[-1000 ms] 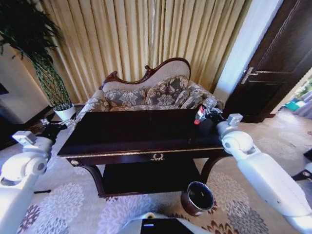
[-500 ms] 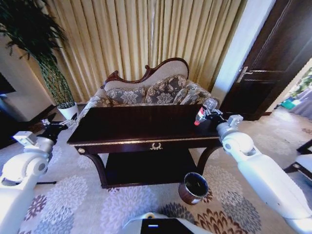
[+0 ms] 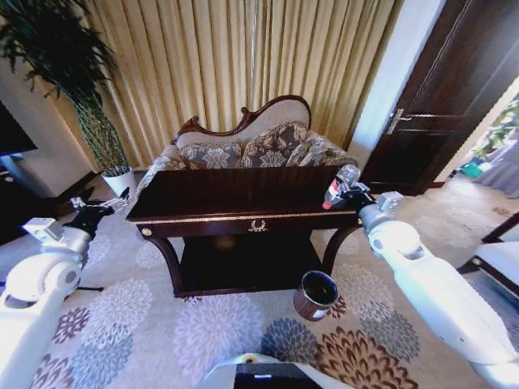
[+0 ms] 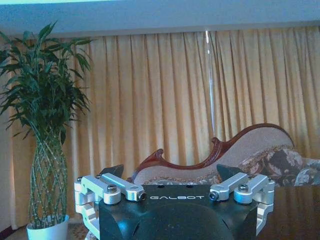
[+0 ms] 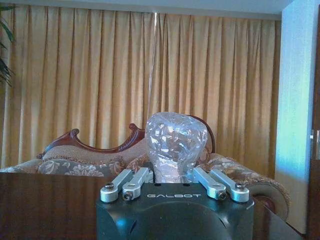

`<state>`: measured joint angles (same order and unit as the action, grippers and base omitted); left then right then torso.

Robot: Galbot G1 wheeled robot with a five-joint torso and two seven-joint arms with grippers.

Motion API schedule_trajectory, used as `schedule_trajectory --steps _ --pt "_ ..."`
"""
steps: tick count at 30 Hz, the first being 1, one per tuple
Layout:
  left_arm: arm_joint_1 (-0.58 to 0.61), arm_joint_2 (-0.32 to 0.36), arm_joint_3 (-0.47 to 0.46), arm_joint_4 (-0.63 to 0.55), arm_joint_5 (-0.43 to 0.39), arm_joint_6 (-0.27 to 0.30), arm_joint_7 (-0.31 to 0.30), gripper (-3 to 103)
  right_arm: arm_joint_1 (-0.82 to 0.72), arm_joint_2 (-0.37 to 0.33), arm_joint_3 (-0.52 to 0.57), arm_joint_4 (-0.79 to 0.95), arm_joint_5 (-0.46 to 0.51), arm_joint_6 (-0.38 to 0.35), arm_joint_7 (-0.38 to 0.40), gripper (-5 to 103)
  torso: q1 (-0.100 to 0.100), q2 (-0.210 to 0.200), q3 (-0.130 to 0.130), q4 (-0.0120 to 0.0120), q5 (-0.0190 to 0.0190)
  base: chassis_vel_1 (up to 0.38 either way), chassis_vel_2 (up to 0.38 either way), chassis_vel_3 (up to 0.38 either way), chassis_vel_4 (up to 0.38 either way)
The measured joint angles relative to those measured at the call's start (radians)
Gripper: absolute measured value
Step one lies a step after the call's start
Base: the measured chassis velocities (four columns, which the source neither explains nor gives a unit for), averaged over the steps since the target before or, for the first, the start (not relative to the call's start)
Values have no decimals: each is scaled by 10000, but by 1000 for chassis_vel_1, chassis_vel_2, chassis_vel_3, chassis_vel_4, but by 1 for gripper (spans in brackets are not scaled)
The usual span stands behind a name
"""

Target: Move to the front of the table and place the trash on the table into the trash bin.

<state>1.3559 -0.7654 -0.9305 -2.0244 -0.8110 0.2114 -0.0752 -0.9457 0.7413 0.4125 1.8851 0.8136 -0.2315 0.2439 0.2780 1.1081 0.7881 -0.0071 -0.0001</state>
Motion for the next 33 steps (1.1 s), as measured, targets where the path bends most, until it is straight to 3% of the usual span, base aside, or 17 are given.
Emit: schedule_trajectory --steps 15,33 --pt "-154 -65 165 -20 16 -2 -25 100 -1091 783 157 -1014 -985 29 -396 25 9 -5 5 -1 0 14 -19 -14 18" --pt "-181 -136 187 -122 15 -3 -87 100 -769 2292 -949 -4867 -2793 1365 -876 25 3 -2 2 -3 -1 0 0 0 0"
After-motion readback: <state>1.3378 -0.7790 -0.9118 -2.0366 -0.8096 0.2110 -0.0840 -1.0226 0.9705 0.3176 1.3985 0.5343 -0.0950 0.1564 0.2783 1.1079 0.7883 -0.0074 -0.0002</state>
